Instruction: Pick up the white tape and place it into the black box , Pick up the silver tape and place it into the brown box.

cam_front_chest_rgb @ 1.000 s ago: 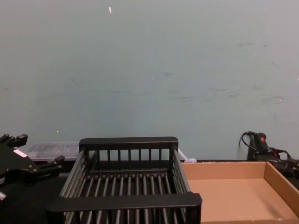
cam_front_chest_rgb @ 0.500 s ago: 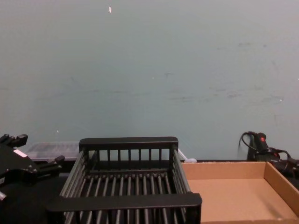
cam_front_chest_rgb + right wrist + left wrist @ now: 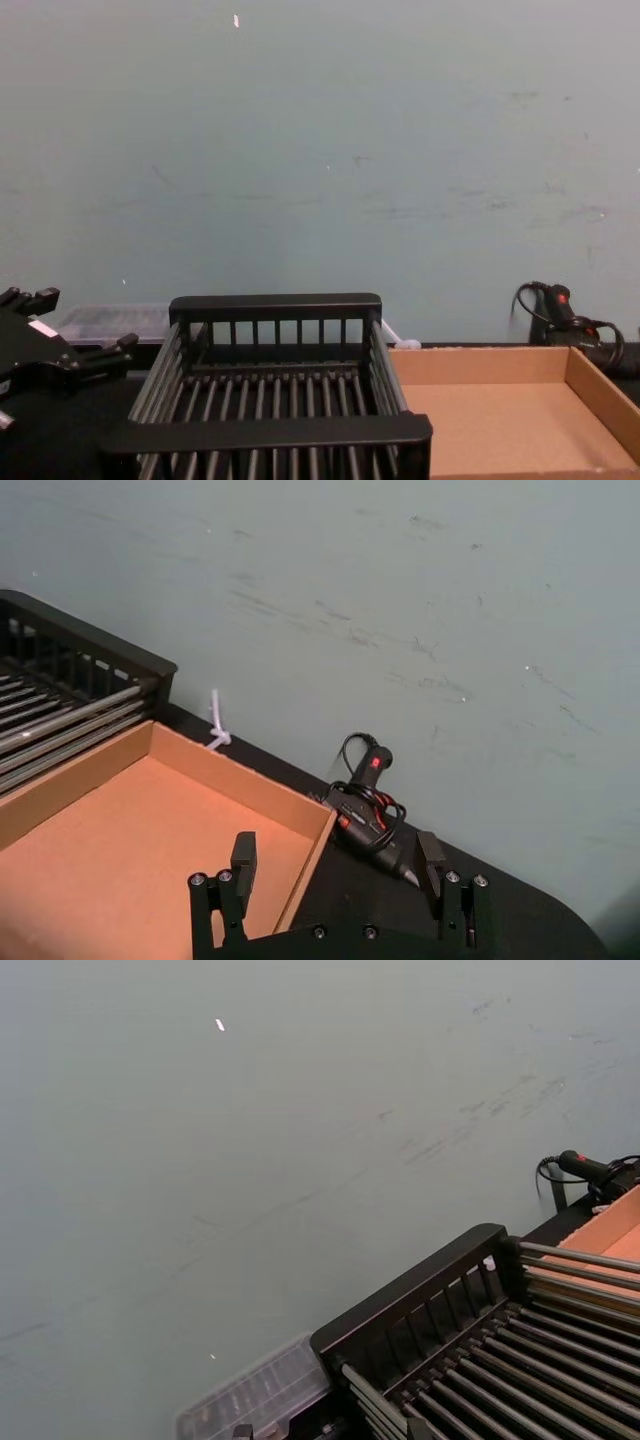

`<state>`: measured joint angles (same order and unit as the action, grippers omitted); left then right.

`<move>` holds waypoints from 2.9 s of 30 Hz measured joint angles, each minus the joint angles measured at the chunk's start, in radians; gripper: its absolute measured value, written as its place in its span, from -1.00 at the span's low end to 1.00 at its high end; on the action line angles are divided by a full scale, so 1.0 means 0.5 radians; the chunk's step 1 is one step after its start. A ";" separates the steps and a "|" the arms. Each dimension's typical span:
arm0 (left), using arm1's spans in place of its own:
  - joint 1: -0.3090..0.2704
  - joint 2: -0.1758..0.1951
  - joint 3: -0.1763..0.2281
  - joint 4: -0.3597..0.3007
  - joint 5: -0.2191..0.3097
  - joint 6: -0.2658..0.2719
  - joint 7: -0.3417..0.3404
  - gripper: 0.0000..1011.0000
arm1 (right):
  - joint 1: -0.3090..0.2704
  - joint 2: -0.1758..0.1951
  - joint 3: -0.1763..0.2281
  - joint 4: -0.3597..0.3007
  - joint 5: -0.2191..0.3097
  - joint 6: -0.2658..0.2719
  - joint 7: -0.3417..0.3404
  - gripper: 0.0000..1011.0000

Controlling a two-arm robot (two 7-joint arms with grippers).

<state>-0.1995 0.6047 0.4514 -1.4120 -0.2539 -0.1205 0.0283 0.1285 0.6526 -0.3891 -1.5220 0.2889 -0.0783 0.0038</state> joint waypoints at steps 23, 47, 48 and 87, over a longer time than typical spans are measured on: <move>0.000 0.000 0.000 0.000 0.000 0.000 0.000 0.98 | -0.644 0.385 0.377 -0.668 0.442 0.387 0.352 0.98; 0.000 0.000 0.000 0.000 0.000 0.000 0.000 0.98 | -0.586 0.322 0.250 -0.633 0.403 0.789 0.574 0.98; 0.000 0.000 0.000 0.000 0.000 0.000 0.000 0.98 | -0.579 0.315 0.245 -0.625 0.397 0.797 0.577 0.98; 0.000 0.000 0.000 0.000 0.000 0.000 0.000 0.98 | -0.477 0.138 0.232 -0.459 0.220 0.956 0.737 0.98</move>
<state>-0.1996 0.6047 0.4514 -1.4120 -0.2539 -0.1205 0.0283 -0.1099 0.7216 -0.2732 -1.7518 0.3990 0.3996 0.3720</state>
